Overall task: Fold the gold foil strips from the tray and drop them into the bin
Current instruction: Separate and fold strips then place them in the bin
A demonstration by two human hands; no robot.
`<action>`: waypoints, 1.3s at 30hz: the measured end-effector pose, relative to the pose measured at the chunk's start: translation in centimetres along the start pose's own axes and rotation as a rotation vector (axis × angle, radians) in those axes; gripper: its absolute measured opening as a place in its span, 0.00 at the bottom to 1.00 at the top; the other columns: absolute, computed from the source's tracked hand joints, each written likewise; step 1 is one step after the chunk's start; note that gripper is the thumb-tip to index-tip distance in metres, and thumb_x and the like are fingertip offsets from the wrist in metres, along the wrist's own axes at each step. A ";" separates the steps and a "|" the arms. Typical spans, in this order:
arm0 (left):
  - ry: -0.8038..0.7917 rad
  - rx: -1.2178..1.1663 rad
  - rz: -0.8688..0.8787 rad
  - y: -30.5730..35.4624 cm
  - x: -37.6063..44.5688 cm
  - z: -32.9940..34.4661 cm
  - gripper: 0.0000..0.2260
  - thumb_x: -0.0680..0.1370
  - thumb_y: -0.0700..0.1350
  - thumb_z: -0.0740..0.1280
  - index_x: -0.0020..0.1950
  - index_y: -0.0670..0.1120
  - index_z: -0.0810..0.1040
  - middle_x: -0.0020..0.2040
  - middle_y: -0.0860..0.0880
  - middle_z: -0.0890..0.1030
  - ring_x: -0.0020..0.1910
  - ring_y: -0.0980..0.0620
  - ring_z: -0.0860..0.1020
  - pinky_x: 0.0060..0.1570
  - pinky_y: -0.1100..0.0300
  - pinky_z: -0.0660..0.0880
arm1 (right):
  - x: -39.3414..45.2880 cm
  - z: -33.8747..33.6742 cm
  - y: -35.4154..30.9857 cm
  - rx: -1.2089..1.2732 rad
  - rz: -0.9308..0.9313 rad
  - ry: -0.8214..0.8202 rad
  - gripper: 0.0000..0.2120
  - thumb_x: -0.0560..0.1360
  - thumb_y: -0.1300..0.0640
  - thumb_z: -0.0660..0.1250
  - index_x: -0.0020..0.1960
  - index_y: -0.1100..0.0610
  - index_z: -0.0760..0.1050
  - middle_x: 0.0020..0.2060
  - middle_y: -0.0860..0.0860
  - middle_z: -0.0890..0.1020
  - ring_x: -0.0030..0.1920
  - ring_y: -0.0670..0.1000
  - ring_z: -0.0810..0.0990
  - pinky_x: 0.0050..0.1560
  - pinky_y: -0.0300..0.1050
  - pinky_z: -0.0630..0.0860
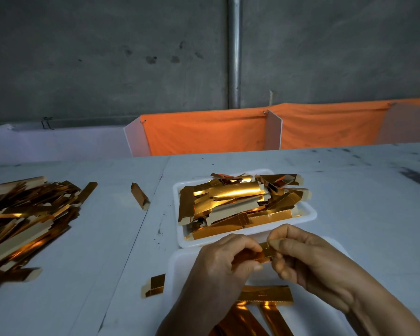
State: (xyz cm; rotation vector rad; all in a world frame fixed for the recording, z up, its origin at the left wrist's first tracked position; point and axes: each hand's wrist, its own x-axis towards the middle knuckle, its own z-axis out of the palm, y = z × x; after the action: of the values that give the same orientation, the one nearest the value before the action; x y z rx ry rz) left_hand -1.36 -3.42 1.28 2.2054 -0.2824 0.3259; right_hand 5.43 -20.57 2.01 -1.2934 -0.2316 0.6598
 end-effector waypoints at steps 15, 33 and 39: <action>-0.012 -0.107 -0.091 -0.3 0.0 0.0 0.11 0.74 0.52 0.69 0.49 0.69 0.75 0.50 0.70 0.75 0.54 0.71 0.70 0.47 0.72 0.69 | -0.2 -0.4 -0.3 0.116 0.031 -0.066 0.09 0.67 0.67 0.66 0.47 0.64 0.73 0.29 0.59 0.71 0.26 0.50 0.73 0.25 0.38 0.74; -0.016 -0.186 -0.084 -0.3 -0.1 -0.2 0.12 0.70 0.56 0.67 0.52 0.67 0.76 0.51 0.67 0.77 0.55 0.66 0.73 0.52 0.66 0.73 | -0.1 -0.4 -0.1 0.159 0.023 -0.081 0.01 0.70 0.64 0.67 0.40 0.61 0.76 0.31 0.56 0.72 0.27 0.49 0.73 0.25 0.38 0.75; -0.049 -0.150 -0.050 -0.1 -0.1 0.0 0.10 0.70 0.56 0.66 0.50 0.66 0.77 0.52 0.69 0.75 0.57 0.69 0.70 0.49 0.77 0.69 | -0.2 -0.2 -0.3 0.125 0.030 -0.061 0.01 0.67 0.64 0.66 0.38 0.61 0.75 0.27 0.55 0.70 0.24 0.47 0.71 0.24 0.37 0.71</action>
State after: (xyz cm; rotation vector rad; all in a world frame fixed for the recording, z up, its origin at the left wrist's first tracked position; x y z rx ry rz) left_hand -1.42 -3.35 1.24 2.0706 -0.2693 0.2161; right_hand 5.49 -20.83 2.28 -1.1606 -0.2176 0.7291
